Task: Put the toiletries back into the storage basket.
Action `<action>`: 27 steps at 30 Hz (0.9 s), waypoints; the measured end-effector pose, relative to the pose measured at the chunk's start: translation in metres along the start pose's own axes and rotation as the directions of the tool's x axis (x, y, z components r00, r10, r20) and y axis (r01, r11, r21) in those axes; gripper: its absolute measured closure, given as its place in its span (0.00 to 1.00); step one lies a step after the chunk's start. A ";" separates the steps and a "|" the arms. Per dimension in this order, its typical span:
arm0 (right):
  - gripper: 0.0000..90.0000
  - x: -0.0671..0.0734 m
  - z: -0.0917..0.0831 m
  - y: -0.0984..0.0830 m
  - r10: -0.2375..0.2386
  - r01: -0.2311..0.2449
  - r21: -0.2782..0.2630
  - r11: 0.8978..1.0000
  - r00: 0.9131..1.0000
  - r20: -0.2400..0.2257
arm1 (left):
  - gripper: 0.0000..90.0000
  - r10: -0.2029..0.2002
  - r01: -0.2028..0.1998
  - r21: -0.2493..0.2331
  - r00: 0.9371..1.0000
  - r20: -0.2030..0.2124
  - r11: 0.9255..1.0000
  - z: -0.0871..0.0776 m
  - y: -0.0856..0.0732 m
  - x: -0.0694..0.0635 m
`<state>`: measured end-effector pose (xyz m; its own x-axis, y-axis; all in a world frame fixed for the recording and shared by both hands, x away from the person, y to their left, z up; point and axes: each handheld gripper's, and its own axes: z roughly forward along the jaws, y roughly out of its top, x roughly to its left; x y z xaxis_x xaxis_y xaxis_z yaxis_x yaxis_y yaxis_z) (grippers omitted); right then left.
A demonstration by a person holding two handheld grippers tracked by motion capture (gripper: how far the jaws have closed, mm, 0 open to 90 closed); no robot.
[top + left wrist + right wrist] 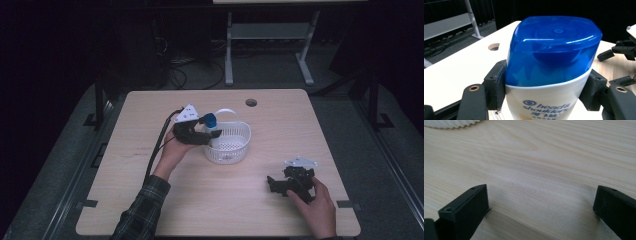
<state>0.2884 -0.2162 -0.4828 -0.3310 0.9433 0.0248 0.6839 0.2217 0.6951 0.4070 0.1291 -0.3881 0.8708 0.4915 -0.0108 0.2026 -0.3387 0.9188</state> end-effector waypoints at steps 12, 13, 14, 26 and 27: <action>0.00 0.000 0.000 0.000 0.000 0.000 0.000 1.000 1.000 0.000 | 0.37 0.001 -0.001 0.027 1.000 0.003 1.000 0.004 -0.007 -0.001; 0.00 0.000 0.000 0.000 -0.001 0.001 0.000 1.000 1.000 0.000 | 0.37 0.000 -0.001 0.027 1.000 0.002 1.000 0.005 -0.007 -0.001; 0.00 0.000 0.000 0.000 -0.001 0.001 0.000 1.000 1.000 0.000 | 0.37 0.004 -0.004 0.031 1.000 0.001 1.000 0.005 -0.008 -0.001; 0.00 0.000 0.000 0.000 0.000 0.000 0.000 1.000 1.000 0.000 | 0.37 0.006 -0.006 0.021 1.000 0.011 1.000 0.003 -0.008 -0.001; 0.00 0.000 0.000 0.000 0.000 0.000 0.000 1.000 1.000 0.000 | 0.37 0.007 -0.007 0.022 1.000 0.011 1.000 0.004 -0.008 -0.002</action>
<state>0.2884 -0.2163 -0.4828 -0.3314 0.9432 0.0247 0.6837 0.2221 0.6951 0.4057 0.1280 -0.3967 0.8768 0.4807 -0.0087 0.2064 -0.3601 0.9098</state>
